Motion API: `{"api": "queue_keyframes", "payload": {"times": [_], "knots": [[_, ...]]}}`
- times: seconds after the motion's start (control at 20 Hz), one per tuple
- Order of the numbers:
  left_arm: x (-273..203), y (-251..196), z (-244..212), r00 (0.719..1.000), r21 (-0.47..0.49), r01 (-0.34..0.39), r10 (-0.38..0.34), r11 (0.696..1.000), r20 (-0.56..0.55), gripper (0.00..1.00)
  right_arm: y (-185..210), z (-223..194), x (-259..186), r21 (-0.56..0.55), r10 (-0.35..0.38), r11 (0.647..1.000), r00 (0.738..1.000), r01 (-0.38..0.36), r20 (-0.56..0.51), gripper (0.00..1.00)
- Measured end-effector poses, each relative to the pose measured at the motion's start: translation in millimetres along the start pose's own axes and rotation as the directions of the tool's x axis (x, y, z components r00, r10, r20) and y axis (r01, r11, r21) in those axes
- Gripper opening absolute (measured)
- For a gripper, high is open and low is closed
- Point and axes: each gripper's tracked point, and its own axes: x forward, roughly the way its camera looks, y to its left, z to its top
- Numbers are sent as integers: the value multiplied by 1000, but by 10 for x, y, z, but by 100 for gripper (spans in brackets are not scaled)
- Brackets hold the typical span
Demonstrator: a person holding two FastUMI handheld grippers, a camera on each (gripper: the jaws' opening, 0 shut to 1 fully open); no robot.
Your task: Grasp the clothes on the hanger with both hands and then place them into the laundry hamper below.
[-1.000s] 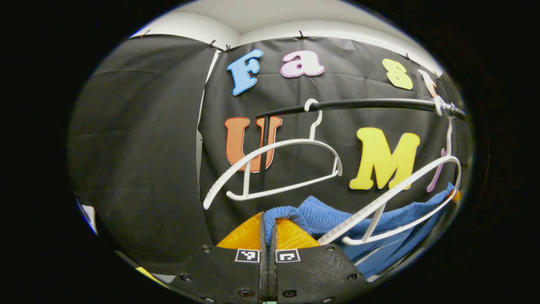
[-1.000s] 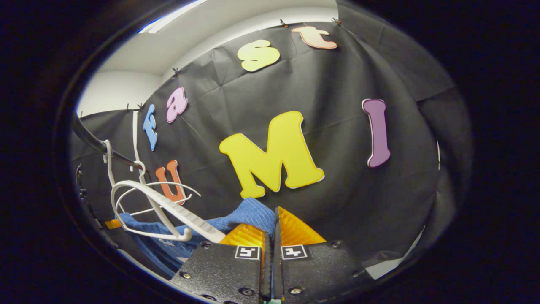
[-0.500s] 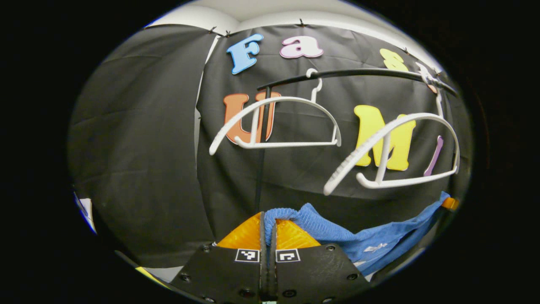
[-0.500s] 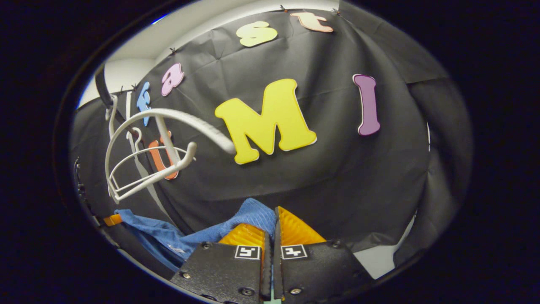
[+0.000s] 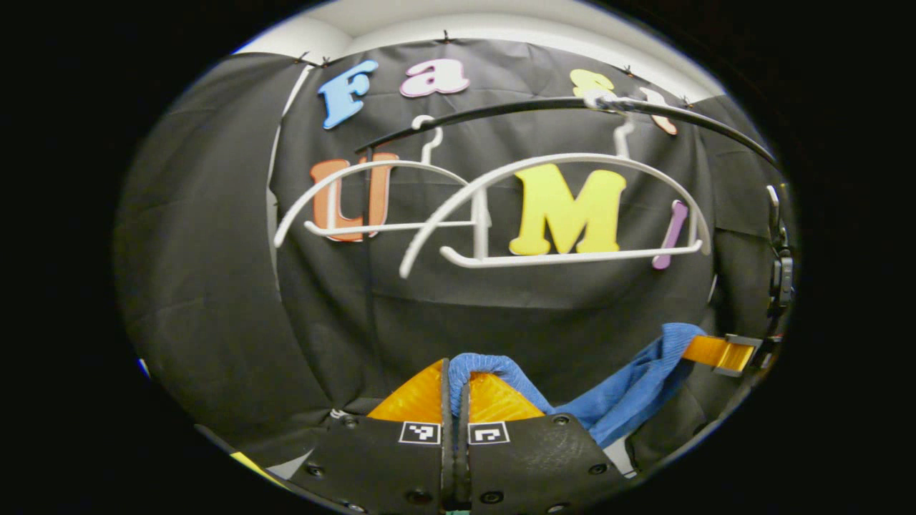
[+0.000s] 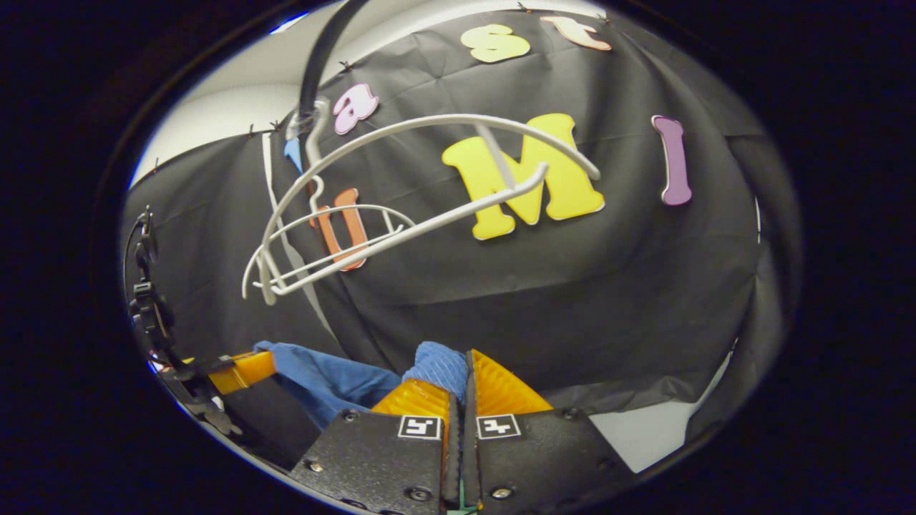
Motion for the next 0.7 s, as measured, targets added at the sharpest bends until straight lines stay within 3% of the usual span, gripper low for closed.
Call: {"api": "queue_keyframes", "payload": {"times": [0.2, 0.3, 0.5, 0.6, 0.7], "knots": [[-73, -360, -122, 997, 26, 74, -74, 997, -4, 0, 354, -231, -90, -25, 48, 998, 998, -49, -35, 5], [-125, -481, -246, 994, -10, 109, -110, 994, -12, 0, 415, -361, -121, -12, 63, 998, 997, -64, -53, 5], [-173, -578, -606, 989, -37, 135, -137, 990, -57, 0, 374, -740, -159, -15, 36, 999, 993, -37, -116, 5], [-192, -618, -881, 985, -30, 144, -146, 989, -94, 5, 310, -1018, -145, -20, 20, 1000, 987, -24, -162, 5], [-134, -606, -1172, 979, -38, 148, -152, 988, -139, 0, 255, -1268, -116, -29, 8, 999, 978, -15, -209, 5]]}}
